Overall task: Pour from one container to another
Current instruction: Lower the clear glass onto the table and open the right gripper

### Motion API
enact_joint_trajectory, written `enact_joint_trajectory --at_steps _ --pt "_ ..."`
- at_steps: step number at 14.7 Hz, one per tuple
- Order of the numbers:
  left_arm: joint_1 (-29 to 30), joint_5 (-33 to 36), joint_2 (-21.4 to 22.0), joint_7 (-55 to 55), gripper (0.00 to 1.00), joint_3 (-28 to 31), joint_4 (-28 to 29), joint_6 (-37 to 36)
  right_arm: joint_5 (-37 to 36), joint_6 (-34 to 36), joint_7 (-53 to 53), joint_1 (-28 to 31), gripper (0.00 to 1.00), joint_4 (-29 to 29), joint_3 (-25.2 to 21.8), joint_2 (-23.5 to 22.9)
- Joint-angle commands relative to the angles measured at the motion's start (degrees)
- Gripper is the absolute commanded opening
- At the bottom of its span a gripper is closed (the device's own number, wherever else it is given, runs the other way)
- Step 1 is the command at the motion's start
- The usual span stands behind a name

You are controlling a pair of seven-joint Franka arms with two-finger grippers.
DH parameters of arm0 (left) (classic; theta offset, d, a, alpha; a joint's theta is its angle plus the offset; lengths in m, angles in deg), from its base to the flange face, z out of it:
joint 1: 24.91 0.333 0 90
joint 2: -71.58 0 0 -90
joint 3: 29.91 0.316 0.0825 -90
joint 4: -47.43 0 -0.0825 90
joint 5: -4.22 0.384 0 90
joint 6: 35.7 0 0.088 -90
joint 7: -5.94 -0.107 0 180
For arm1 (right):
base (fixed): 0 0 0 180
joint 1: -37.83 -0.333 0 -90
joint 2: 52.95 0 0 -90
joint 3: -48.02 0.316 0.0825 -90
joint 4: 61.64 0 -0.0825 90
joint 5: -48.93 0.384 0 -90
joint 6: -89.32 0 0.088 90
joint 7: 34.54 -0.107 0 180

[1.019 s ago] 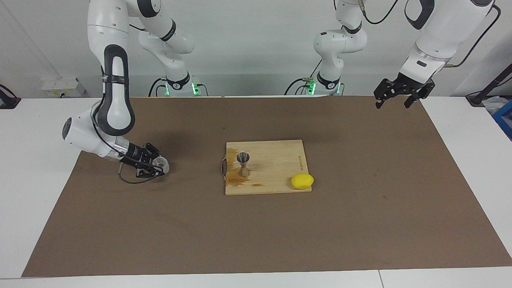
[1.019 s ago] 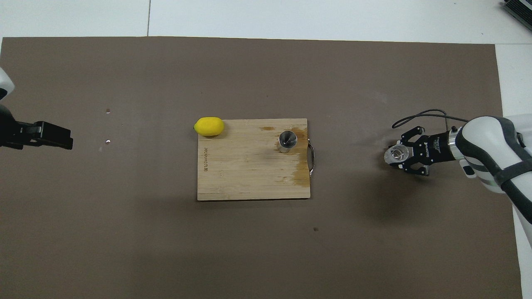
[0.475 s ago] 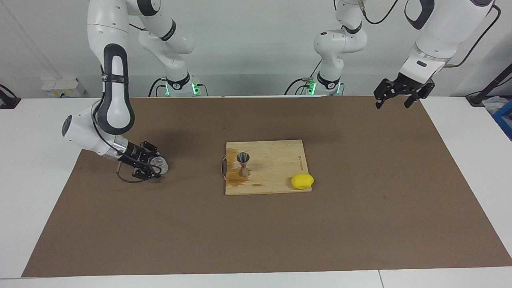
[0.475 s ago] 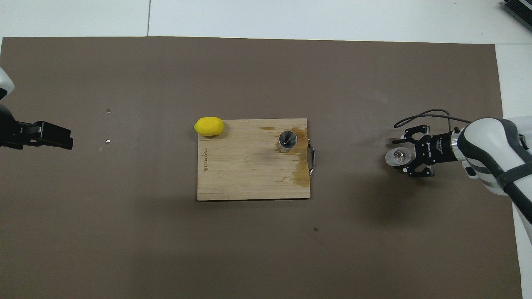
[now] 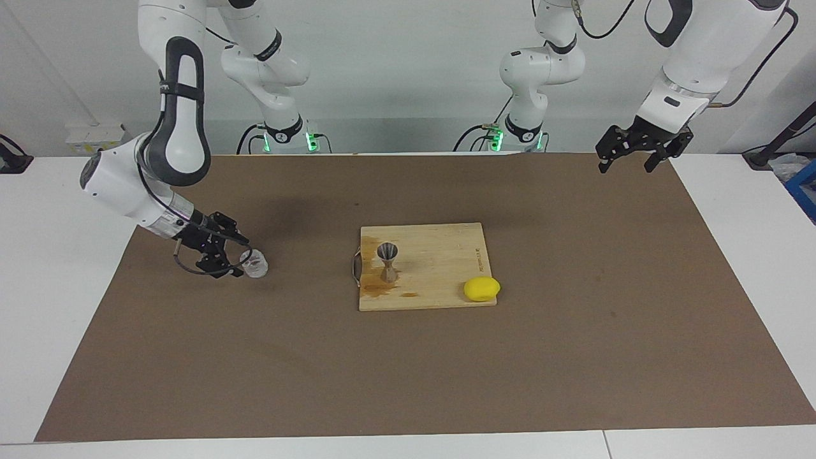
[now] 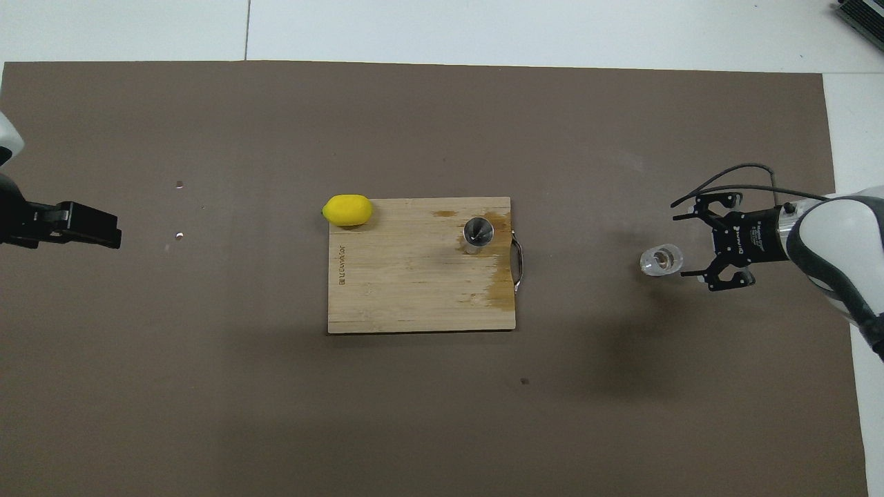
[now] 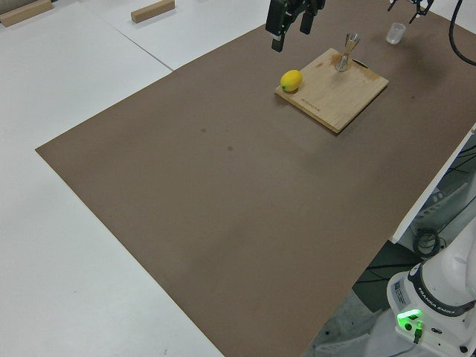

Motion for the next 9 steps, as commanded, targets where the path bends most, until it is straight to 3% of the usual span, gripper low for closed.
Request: enact_joint_trajectory --at_steps 1,6,9 --pt "0.6 0.5 1.7 0.3 1.0 -0.5 1.8 0.4 -5.4 0.7 4.5 -2.8 0.99 1.4 0.3 3.8" --pt "0.6 0.5 1.7 0.3 1.0 -0.5 1.8 0.4 -21.1 4.2 9.1 -8.8 0.99 1.1 0.3 10.1" --pt "0.6 0.5 1.7 0.3 1.0 -0.5 1.8 0.4 -29.3 9.8 16.5 -9.5 0.99 -3.3 0.3 11.9"
